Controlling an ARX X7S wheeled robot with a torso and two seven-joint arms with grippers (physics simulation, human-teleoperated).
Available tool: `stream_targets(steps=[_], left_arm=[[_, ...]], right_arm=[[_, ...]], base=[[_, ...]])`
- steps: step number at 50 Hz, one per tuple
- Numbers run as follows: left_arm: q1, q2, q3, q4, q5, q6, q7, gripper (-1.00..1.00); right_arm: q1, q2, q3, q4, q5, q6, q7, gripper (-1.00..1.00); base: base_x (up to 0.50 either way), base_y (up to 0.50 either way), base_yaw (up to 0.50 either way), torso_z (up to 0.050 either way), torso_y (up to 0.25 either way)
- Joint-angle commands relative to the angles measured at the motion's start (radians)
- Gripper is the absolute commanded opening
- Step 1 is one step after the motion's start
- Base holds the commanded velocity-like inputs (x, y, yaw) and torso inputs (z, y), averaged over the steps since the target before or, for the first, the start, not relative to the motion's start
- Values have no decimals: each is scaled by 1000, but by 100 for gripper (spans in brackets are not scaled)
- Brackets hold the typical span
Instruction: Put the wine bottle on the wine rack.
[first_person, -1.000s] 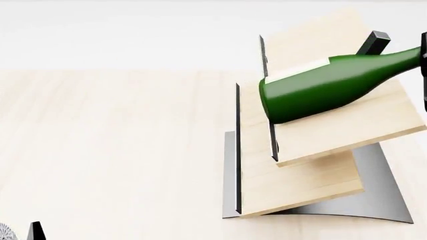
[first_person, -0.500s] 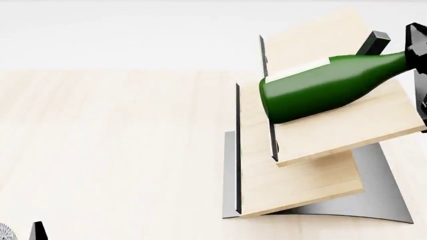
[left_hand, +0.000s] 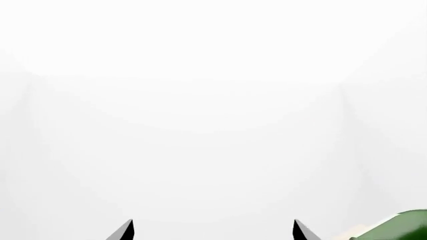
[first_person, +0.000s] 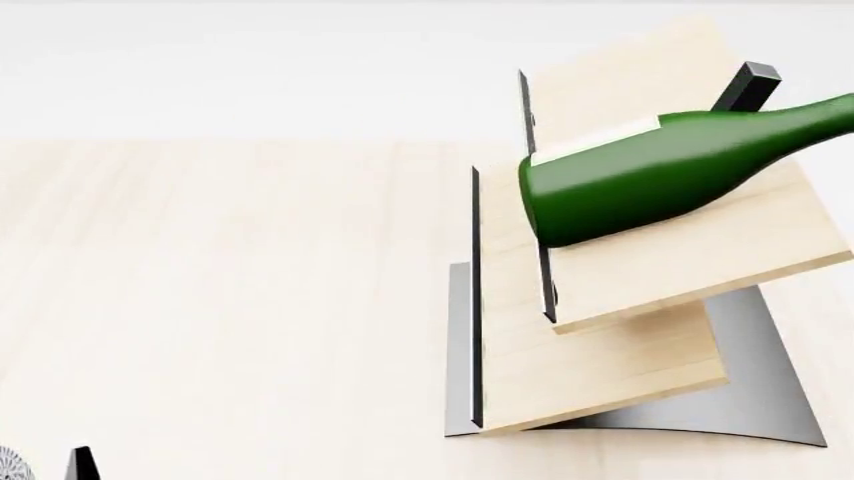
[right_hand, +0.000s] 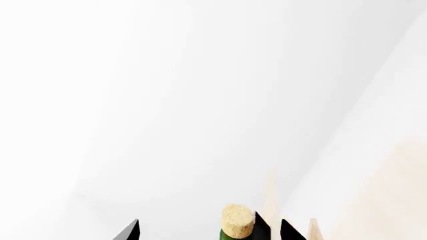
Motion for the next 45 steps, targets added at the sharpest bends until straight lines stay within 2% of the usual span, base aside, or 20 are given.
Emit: stream_targets(steps=[1, 7, 11, 13, 16, 17, 19, 24, 28, 38, 45], left_arm=[[-1, -1, 7, -1, 6, -1, -2, 100], [-2, -2, 7, 0, 5, -4, -4, 100], [-1, -2, 10, 1, 9, -5, -5, 100], [-3, -3, 9, 1, 7, -6, -5, 100], [-4, -4, 7, 3, 8, -9, -7, 100], [-3, -4, 7, 3, 8, -9, -7, 100], [-3, -5, 7, 4, 8, -9, -8, 100], [-6, -7, 5, -1, 4, -6, -11, 100], [-6, -10, 2, 3, 3, -7, -13, 100], [-8, -8, 8, 5, 7, -15, -14, 100], [-6, -7, 19, 1, 14, -8, -14, 100]], right_arm=[[-296, 96, 206, -107, 82, -105, -46, 100], [-420, 99, 290, -147, 78, -147, -60, 100], [-509, 97, 348, -240, -5, -228, -23, 100], [-562, 98, 373, -316, -109, -294, 24, 100], [-614, 121, 333, -446, -516, -443, 235, 100], [-619, 125, 321, -473, -666, -462, 285, 100], [-622, 141, 284, -522, -851, -461, 335, 100], [-562, 125, 205, -537, -1027, -434, 393, 100], [-533, 97, 178, -515, -1030, -431, 372, 100], [-592, 88, 194, -547, -1091, -446, 407, 100], [-673, 113, 266, -603, -1104, -469, 438, 100]], base=[[0, 0, 0, 0, 0], [0, 0, 0, 0, 0], [0, 0, 0, 0, 0], [0, 0, 0, 0, 0], [0, 0, 0, 0, 0], [0, 0, 0, 0, 0], [0, 0, 0, 0, 0], [0, 0, 0, 0, 0], [0, 0, 0, 0, 0], [0, 0, 0, 0, 0], [0, 0, 0, 0, 0]])
